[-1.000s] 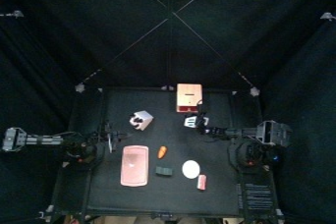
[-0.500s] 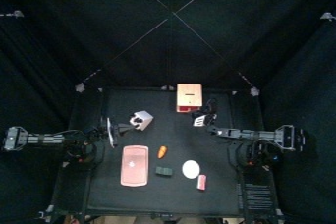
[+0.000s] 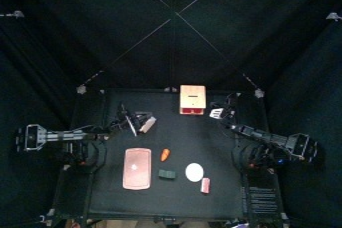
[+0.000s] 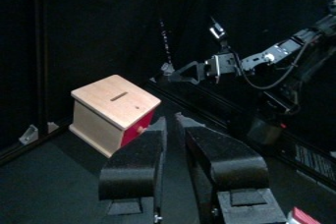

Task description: Fix drawer to closer to center

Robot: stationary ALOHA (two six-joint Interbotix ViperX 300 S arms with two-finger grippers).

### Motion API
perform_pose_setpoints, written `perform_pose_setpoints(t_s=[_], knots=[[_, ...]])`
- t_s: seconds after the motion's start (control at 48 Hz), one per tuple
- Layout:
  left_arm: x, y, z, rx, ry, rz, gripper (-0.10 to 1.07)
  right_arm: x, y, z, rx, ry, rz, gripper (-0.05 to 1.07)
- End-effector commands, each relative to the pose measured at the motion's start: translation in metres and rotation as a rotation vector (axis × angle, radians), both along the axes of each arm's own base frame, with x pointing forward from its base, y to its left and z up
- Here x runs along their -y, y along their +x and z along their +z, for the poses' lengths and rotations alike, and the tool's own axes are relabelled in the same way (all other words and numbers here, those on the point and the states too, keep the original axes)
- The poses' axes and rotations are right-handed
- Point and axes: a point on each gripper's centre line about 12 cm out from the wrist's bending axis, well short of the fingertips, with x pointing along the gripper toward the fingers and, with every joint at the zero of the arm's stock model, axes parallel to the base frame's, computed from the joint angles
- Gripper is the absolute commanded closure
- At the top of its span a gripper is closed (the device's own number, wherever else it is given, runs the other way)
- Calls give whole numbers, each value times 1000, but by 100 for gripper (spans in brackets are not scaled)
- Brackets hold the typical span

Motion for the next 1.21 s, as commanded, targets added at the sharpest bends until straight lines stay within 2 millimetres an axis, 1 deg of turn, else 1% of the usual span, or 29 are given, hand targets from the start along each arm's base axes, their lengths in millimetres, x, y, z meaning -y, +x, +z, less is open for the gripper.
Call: perform_pose_setpoints(t_s=[0.0,0.083,0.167,0.229,0.333,0.458,0.562,0.646,0.771,0.875,1.021,1.125,1.188], knots=[[-20,28,0,3,0,38,41,12,-2,4,2,-9,-30,53],[-34,50,-9,-12,-17,60,47,16,-4,-1,-16,-1,-37,53],[-53,70,-19,-26,-40,90,57,18,-6,-7,-37,11,-44,53],[-64,80,-24,-28,-58,108,64,18,-7,-11,-51,16,-42,53],[-79,95,-29,-31,-108,125,74,19,-5,-10,-48,15,-28,53],[-93,113,-34,-46,-184,116,80,19,-2,-10,-51,17,-14,53],[-100,124,-29,-55,-222,86,82,20,-2,-12,-62,16,-10,53],[-103,129,-24,-69,-239,56,83,20,-1,-13,-62,18,-7,53],[-119,129,-16,-99,-280,25,83,22,1,-12,-62,18,-5,53],[-133,129,-26,-151,-336,3,83,24,2,-14,-66,22,-12,53],[-154,129,-50,-208,-395,7,83,30,7,-19,-79,33,-15,53],[-165,130,-63,-236,-422,7,83,33,11,-22,-87,39,-11,53],[-168,132,-67,-245,-432,4,83,34,14,-22,-90,38,-6,53]])
